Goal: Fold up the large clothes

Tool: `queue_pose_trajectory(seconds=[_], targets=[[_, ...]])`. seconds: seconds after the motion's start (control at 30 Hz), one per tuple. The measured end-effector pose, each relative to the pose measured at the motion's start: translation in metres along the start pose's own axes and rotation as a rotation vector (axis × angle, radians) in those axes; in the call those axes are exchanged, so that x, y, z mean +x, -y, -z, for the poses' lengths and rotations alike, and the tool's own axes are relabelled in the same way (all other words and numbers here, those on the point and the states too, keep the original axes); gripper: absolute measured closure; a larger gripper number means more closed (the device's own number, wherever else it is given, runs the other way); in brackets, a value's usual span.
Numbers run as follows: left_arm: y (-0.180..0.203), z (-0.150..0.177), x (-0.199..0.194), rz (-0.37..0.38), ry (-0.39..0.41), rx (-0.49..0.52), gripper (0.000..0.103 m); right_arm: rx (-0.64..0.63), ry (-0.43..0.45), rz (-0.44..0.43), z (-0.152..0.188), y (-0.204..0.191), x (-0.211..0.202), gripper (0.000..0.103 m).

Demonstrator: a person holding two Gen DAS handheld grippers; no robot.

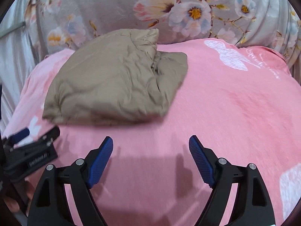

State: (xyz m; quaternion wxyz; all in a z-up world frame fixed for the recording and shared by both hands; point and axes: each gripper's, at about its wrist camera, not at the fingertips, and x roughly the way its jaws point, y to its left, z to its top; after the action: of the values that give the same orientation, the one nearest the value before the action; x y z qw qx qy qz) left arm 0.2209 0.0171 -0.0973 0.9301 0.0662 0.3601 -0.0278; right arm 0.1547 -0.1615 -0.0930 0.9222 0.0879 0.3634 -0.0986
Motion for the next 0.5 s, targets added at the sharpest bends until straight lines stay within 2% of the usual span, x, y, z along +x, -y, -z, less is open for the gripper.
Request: queue_pose_trajectory(seconds=[0.27, 0.37, 0.5], targets=[[0.006, 0.041, -0.039, 0.007, -0.02, -0.007, 0.005, 0.018, -0.034, 0.037, 0.047, 0.007, -0.042, 0.02], [0.006, 0.051, -0.046, 0.004, -0.034, 0.001, 0.005, -0.039, -0.007, 0.08, 0.056, -0.004, -0.054, 0.02], [0.008, 0.06, -0.058, -0.006, -0.015, 0.012, 0.005, -0.1, 0.05, 0.14, 0.062, -0.016, -0.066, 0.017]])
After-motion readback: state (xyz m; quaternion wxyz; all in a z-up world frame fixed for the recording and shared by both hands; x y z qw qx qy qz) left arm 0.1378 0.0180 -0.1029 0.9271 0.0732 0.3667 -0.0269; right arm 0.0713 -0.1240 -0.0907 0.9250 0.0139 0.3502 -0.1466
